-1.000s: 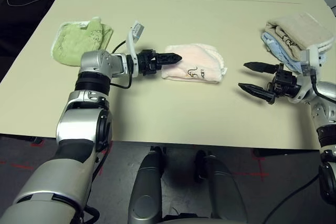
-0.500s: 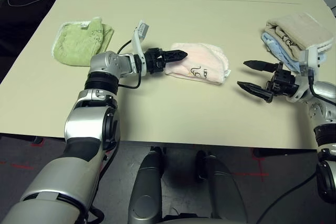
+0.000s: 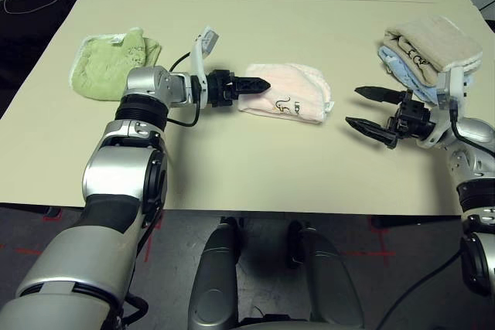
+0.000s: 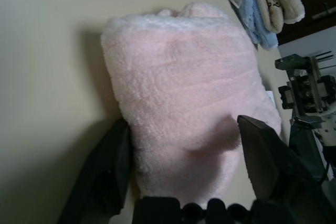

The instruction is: Fold the towel and set it aside.

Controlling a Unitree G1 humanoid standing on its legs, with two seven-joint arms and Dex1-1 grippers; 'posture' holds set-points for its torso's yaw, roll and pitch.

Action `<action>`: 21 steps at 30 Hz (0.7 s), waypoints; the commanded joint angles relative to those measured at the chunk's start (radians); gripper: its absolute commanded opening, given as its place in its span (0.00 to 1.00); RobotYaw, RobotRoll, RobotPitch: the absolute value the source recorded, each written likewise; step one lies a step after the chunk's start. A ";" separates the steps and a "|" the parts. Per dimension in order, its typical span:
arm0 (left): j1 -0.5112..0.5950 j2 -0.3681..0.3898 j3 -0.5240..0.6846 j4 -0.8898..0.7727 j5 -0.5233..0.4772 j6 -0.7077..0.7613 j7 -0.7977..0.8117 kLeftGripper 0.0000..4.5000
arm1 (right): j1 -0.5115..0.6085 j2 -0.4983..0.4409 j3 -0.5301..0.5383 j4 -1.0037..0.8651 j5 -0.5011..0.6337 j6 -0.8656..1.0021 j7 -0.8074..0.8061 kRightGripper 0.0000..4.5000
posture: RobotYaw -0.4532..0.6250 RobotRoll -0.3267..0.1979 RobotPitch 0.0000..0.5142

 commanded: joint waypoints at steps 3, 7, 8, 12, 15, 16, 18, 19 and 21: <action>0.015 -0.023 -0.002 0.057 0.024 0.029 0.026 0.37 | 0.006 -0.009 0.005 0.007 -0.015 -0.013 0.003 1.00 | 0.49 0.62 0.49; 0.008 -0.024 0.057 0.055 -0.011 0.033 0.061 0.02 | 0.006 -0.007 0.006 0.009 -0.021 -0.017 0.001 1.00 | 0.49 0.62 0.48; 0.007 -0.023 0.076 0.043 -0.027 0.047 0.066 0.01 | 0.004 -0.006 0.006 0.011 -0.022 -0.018 0.001 1.00 | 0.50 0.62 0.48; 0.014 -0.017 0.134 -0.032 -0.077 0.129 0.074 0.01 | -0.002 -0.005 0.008 0.019 -0.027 -0.021 0.002 1.00 | 0.50 0.62 0.48; 0.032 -0.004 0.180 -0.128 -0.128 0.217 0.093 0.01 | -0.007 -0.004 0.010 0.028 -0.030 -0.025 0.004 1.00 | 0.51 0.62 0.48; 0.040 -0.001 0.197 -0.161 -0.145 0.242 0.107 0.01 | -0.009 -0.003 0.010 0.032 -0.032 -0.026 0.005 1.00 | 0.51 0.62 0.47; 0.053 0.004 0.242 -0.223 -0.178 0.284 0.145 0.01 | -0.014 -0.003 0.012 0.041 -0.034 -0.030 0.006 1.00 | 0.51 0.62 0.47; 0.060 0.008 0.264 -0.253 -0.193 0.298 0.165 0.01 | -0.017 -0.002 0.013 0.045 -0.035 -0.032 0.007 1.00 | 0.51 0.62 0.47; 0.072 0.013 0.302 -0.302 -0.216 0.317 0.206 0.01 | -0.022 -0.001 0.014 0.054 -0.038 -0.036 0.008 1.00 | 0.52 0.62 0.47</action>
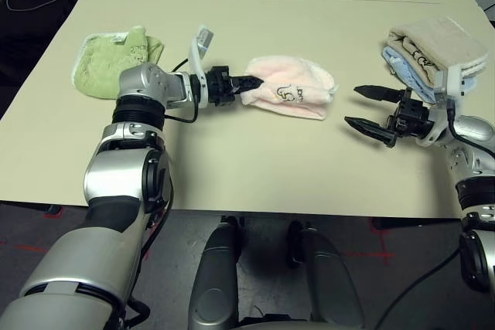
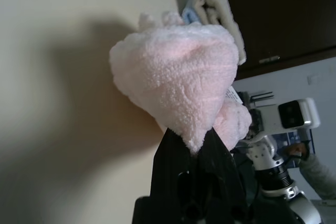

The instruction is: Fold the towel and set it aside.

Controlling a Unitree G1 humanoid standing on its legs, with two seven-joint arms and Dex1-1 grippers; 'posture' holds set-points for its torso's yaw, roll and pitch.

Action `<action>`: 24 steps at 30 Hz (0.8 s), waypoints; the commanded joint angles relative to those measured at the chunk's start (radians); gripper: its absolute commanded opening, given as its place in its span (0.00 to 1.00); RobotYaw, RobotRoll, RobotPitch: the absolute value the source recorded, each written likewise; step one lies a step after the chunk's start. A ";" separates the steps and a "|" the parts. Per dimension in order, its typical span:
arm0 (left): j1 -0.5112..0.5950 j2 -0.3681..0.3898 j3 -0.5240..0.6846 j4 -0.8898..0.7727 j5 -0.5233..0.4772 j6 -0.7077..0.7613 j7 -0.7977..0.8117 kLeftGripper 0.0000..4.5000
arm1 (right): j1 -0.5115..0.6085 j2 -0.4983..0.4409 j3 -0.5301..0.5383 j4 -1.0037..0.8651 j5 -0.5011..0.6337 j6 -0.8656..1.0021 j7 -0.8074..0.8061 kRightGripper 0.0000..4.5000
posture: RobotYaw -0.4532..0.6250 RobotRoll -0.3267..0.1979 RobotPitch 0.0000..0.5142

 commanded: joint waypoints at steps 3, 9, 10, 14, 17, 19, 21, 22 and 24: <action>0.030 0.018 0.100 -0.101 -0.064 0.036 0.109 0.01 | -0.008 -0.001 0.011 0.026 -0.014 -0.020 0.008 1.00 | 0.52 0.62 0.47; 0.001 0.055 0.227 -0.113 -0.098 -0.069 0.235 0.01 | -0.022 -0.001 0.015 0.043 -0.019 -0.026 0.010 1.00 | 0.53 0.62 0.47; -0.002 0.063 0.237 -0.106 -0.093 -0.103 0.256 0.01 | -0.025 0.000 0.015 0.047 -0.019 -0.028 0.011 1.00 | 0.53 0.62 0.48; -0.017 0.081 0.258 -0.058 -0.073 -0.266 0.323 0.01 | -0.039 0.002 0.017 0.066 -0.024 -0.035 0.012 1.00 | 0.54 0.62 0.48; -0.041 0.086 0.283 -0.018 -0.074 -0.415 0.377 0.01 | -0.048 0.005 0.019 0.073 -0.027 -0.038 0.012 1.00 | 0.54 0.62 0.48; -0.052 0.091 0.290 0.002 -0.079 -0.481 0.397 0.01 | -0.053 0.005 0.020 0.077 -0.028 -0.040 0.014 1.00 | 0.55 0.62 0.48; -0.067 0.104 0.299 0.029 -0.084 -0.544 0.409 0.01 | -0.056 0.004 0.022 0.082 -0.028 -0.042 0.015 1.00 | 0.55 0.62 0.48; -0.074 0.112 0.303 0.040 -0.085 -0.572 0.412 0.01 | -0.057 0.004 0.024 0.084 -0.027 -0.043 0.016 1.00 | 0.55 0.62 0.48; -0.089 0.129 0.312 0.066 -0.088 -0.628 0.425 0.01 | -0.060 0.003 0.026 0.087 -0.027 -0.044 0.017 1.00 | 0.55 0.62 0.48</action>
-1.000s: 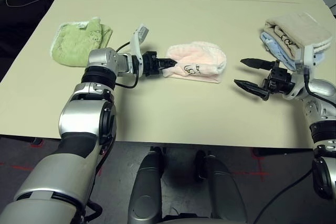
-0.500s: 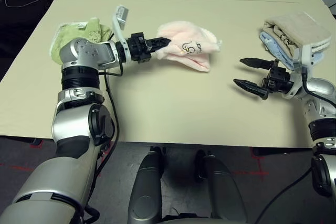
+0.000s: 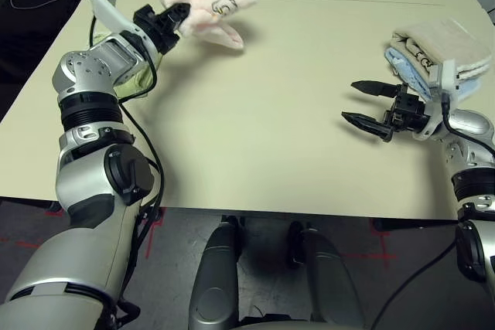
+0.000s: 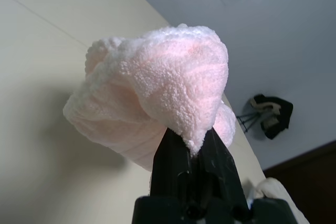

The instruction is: Fold the towel and set it aside.

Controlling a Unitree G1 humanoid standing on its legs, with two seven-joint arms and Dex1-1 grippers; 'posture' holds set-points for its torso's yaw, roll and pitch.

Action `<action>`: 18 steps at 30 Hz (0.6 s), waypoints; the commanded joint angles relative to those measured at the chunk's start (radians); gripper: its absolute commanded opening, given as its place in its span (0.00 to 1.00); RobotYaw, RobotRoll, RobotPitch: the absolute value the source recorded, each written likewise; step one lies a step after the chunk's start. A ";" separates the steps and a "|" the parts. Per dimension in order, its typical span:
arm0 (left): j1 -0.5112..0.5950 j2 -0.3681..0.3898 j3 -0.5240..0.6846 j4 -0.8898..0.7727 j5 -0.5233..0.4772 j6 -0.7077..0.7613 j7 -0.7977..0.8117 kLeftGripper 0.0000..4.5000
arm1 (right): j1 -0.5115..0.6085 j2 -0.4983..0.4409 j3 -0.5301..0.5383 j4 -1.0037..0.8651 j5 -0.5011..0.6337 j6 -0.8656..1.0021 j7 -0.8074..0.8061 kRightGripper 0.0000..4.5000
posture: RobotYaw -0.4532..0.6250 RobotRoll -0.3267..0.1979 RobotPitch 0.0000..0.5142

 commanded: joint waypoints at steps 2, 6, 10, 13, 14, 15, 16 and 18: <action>-0.043 0.048 0.026 0.060 -0.004 -0.144 0.035 0.01 | 0.004 -0.005 0.007 0.018 -0.012 -0.012 0.013 1.00 | 0.55 0.62 0.48; -0.042 0.085 0.019 0.077 0.009 -0.227 0.069 0.01 | 0.004 -0.004 0.008 0.016 -0.011 -0.013 0.012 1.00 | 0.55 0.62 0.48; 0.001 0.116 0.000 0.052 0.019 -0.243 0.080 0.01 | 0.002 -0.001 0.009 0.018 -0.011 -0.013 0.010 1.00 | 0.55 0.62 0.49; 0.045 0.134 -0.001 0.009 0.015 -0.233 0.093 0.01 | -0.001 -0.001 0.010 0.025 -0.013 -0.016 0.011 1.00 | 0.56 0.62 0.49; 0.059 0.136 0.001 -0.007 0.012 -0.230 0.099 0.01 | -0.001 -0.001 0.010 0.026 -0.013 -0.017 0.011 1.00 | 0.56 0.62 0.49; 0.076 0.137 0.003 -0.027 0.009 -0.228 0.108 0.01 | -0.002 -0.001 0.010 0.026 -0.013 -0.016 0.011 1.00 | 0.56 0.62 0.49; 0.094 0.136 0.007 -0.047 0.005 -0.227 0.116 0.01 | -0.002 -0.002 0.011 0.025 -0.013 -0.016 0.012 1.00 | 0.56 0.62 0.49; 0.137 0.134 0.020 -0.098 -0.005 -0.229 0.138 0.01 | -0.002 -0.003 0.011 0.024 -0.012 -0.015 0.013 1.00 | 0.56 0.62 0.49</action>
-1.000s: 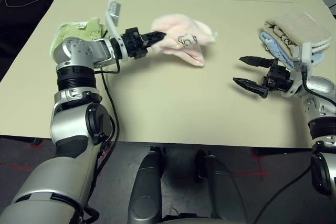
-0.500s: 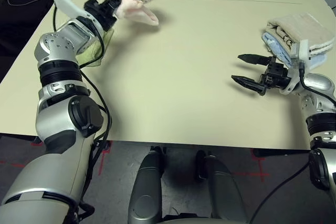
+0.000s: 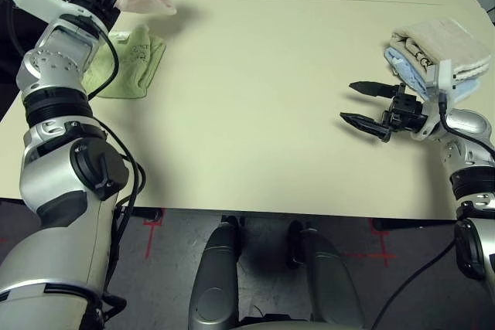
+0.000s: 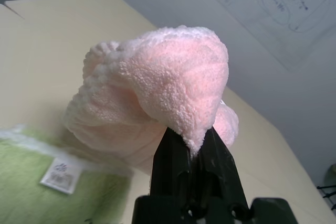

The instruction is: Fold the towel and set it aside.

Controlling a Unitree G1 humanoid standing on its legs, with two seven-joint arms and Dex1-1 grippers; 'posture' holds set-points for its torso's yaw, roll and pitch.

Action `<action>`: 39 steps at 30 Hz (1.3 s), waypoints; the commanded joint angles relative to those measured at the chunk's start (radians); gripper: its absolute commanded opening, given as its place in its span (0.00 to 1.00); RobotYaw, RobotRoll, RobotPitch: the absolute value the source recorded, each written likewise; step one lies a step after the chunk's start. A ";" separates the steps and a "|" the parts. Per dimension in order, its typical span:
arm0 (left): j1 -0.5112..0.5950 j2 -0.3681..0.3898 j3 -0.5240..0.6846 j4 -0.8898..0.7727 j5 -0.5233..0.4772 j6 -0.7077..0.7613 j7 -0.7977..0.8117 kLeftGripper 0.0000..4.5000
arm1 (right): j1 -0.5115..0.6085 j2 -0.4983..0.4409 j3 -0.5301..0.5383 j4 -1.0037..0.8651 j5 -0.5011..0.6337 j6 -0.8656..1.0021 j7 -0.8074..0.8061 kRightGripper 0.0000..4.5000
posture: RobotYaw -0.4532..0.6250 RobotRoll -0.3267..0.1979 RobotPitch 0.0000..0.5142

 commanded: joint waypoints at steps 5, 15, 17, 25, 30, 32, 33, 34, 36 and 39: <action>0.107 0.009 0.039 -0.165 -0.046 0.004 0.063 0.01 | 0.001 -0.008 0.007 0.015 -0.014 -0.009 0.014 1.00 | 0.56 0.62 0.49; 0.206 -0.023 0.075 -0.360 -0.128 0.054 0.148 0.01 | -0.012 -0.005 0.009 0.026 -0.023 -0.009 0.019 1.00 | 0.57 0.62 0.49; 0.245 -0.042 0.082 -0.420 -0.157 0.087 0.170 0.01 | -0.012 -0.005 0.009 0.027 -0.023 -0.010 0.019 1.00 | 0.57 0.62 0.49; 0.327 -0.073 0.090 -0.508 -0.215 0.149 0.225 0.01 | -0.021 0.000 0.010 0.042 -0.029 -0.018 0.021 1.00 | 0.57 0.62 0.49; 0.385 -0.078 0.087 -0.515 -0.216 0.162 0.242 0.01 | -0.024 0.000 0.010 0.046 -0.029 -0.023 0.022 1.00 | 0.57 0.62 0.48; 0.417 -0.078 0.082 -0.514 -0.209 0.170 0.249 0.01 | -0.024 0.000 0.010 0.047 -0.030 -0.025 0.022 1.00 | 0.57 0.62 0.48; 0.433 -0.076 0.078 -0.512 -0.205 0.180 0.253 0.01 | -0.024 0.000 0.010 0.047 -0.030 -0.026 0.021 1.00 | 0.57 0.62 0.48; 0.448 -0.074 0.074 -0.513 -0.204 0.191 0.258 0.01 | -0.025 0.000 0.010 0.047 -0.030 -0.027 0.021 1.00 | 0.57 0.62 0.48; 0.483 -0.072 0.065 -0.529 -0.204 0.228 0.272 0.01 | -0.025 0.000 0.010 0.048 -0.030 -0.028 0.020 1.00 | 0.56 0.62 0.48; 0.510 -0.078 0.061 -0.554 -0.214 0.257 0.283 0.01 | -0.026 -0.001 0.010 0.052 -0.031 -0.030 0.020 1.00 | 0.57 0.62 0.48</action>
